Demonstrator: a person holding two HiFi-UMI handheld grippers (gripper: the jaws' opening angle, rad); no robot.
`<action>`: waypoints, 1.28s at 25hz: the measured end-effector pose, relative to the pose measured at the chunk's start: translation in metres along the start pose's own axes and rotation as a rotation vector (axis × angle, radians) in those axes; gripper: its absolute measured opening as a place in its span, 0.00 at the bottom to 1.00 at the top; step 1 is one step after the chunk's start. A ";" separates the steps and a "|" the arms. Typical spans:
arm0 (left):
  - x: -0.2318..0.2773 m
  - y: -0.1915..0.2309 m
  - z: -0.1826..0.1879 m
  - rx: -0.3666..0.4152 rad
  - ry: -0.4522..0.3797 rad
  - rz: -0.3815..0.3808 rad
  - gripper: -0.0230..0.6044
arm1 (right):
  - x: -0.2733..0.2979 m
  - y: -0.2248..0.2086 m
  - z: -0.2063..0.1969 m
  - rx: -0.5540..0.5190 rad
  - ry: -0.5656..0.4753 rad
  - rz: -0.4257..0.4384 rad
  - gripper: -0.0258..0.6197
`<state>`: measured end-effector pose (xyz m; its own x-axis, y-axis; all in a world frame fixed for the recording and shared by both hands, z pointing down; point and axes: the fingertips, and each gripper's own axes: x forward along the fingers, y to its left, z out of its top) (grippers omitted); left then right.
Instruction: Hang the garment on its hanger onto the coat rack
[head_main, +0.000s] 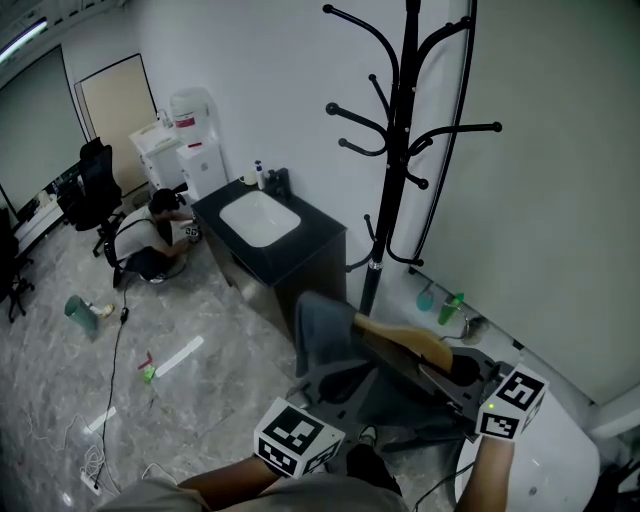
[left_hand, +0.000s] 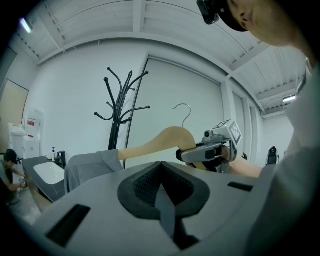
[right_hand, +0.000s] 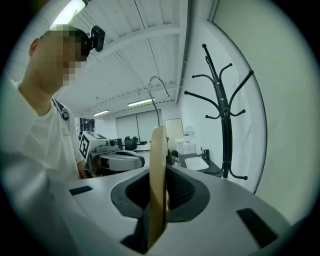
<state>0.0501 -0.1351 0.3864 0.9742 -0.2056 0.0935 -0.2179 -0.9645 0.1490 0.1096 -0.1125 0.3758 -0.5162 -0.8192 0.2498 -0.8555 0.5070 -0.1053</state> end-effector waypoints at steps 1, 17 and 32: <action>0.009 0.007 0.001 -0.001 -0.001 0.004 0.04 | 0.005 -0.011 0.002 -0.008 0.005 0.019 0.13; 0.148 0.099 0.066 0.020 -0.105 0.204 0.04 | 0.048 -0.177 0.051 -0.111 0.148 0.532 0.13; 0.209 0.151 0.073 0.022 -0.059 0.242 0.04 | 0.110 -0.255 0.049 -0.103 0.229 0.697 0.13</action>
<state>0.2252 -0.3356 0.3566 0.8958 -0.4396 0.0661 -0.4444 -0.8893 0.1081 0.2689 -0.3448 0.3824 -0.9073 -0.2267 0.3540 -0.3179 0.9210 -0.2250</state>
